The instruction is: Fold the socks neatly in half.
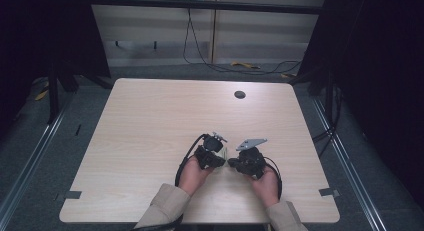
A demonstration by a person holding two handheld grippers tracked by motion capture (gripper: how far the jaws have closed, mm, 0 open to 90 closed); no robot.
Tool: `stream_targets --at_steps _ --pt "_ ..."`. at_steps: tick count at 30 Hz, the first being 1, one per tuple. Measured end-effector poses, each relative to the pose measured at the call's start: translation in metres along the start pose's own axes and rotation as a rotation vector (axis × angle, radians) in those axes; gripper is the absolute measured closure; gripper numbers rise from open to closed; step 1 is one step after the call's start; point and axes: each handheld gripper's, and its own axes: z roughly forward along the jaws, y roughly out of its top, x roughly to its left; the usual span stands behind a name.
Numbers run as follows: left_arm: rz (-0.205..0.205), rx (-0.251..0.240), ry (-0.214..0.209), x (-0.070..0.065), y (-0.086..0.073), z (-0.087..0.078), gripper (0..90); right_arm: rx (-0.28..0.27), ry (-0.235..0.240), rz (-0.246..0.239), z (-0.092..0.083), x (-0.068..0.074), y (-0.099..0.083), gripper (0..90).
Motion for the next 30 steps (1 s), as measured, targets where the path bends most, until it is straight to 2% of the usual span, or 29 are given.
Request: stream_targets --at_steps 2,4,7,9,10,13,15,17,18,19,20,21,23,25,27,28,29,30 --pt "0.017 -0.01 0.01 0.001 0.003 -0.01 90.0 0.004 -0.002 -0.003 0.0 0.001 0.0 85.8" --pt "0.016 -0.015 0.01 0.001 0.003 -0.012 90.0 0.009 -0.006 -0.008 -0.001 0.001 0.0 85.6" --pt "0.018 -0.019 0.016 0.002 0.006 -0.02 90.0 -0.019 0.008 -0.015 -0.006 0.004 0.002 83.8" --pt "0.036 -0.019 0.021 0.003 0.008 -0.028 90.0 -0.037 0.017 -0.015 -0.009 0.007 0.004 83.0" --pt "0.035 -0.019 0.019 0.003 0.009 -0.03 90.0 -0.045 0.008 -0.024 -0.011 0.009 0.005 83.2" --pt "0.035 -0.03 0.023 0.001 0.013 -0.039 90.0 -0.043 0.019 -0.039 -0.008 0.013 0.008 84.1" --pt "0.05 -0.022 0.023 -0.002 0.015 -0.041 90.0 -0.021 0.019 -0.041 -0.002 0.013 0.009 85.8" --pt "0.067 -0.006 0.019 -0.006 0.014 -0.038 90.0 -0.006 0.013 -0.031 0.001 0.012 0.008 87.0" --pt "0.067 0.0 0.019 -0.007 0.014 -0.036 90.0 0.0 0.024 -0.009 0.003 0.01 0.007 87.4" --pt "0.065 0.011 0.012 -0.006 0.011 -0.028 90.0 -0.005 0.011 -0.009 0.001 0.008 0.006 87.3" --pt "0.065 0.011 0.012 -0.006 0.011 -0.028 90.0 -0.005 0.011 -0.009 0.001 0.008 0.006 87.3" --pt "0.054 0.017 0.009 -0.005 0.009 -0.02 90.0 -0.033 0.002 0.013 -0.009 0.005 0.006 87.3" --pt "0.05 0.014 0.006 -0.005 0.008 -0.016 90.0 -0.035 -0.014 0.011 -0.012 0.003 0.006 87.2" --pt "0.044 0.015 0.008 -0.005 0.008 -0.009 90.0 -0.031 -0.036 0.018 -0.016 -0.002 0.003 87.3" --pt "0.04 0.022 0.004 -0.007 0.008 -0.002 90.0 -0.018 -0.04 0.048 -0.016 -0.008 -0.002 87.3" --pt "0.04 0.021 0.007 -0.006 0.008 0.005 89.4 -0.014 -0.058 0.056 -0.016 -0.012 -0.004 87.2" --pt "0.03 0.02 -0.007 -0.005 0.008 0.007 89.1 -0.011 -0.068 0.06 -0.017 -0.014 -0.005 87.1" --pt "0.03 0.02 -0.007 -0.005 0.008 0.007 86.0 -0.011 -0.068 0.06 -0.017 -0.014 -0.005 87.1"
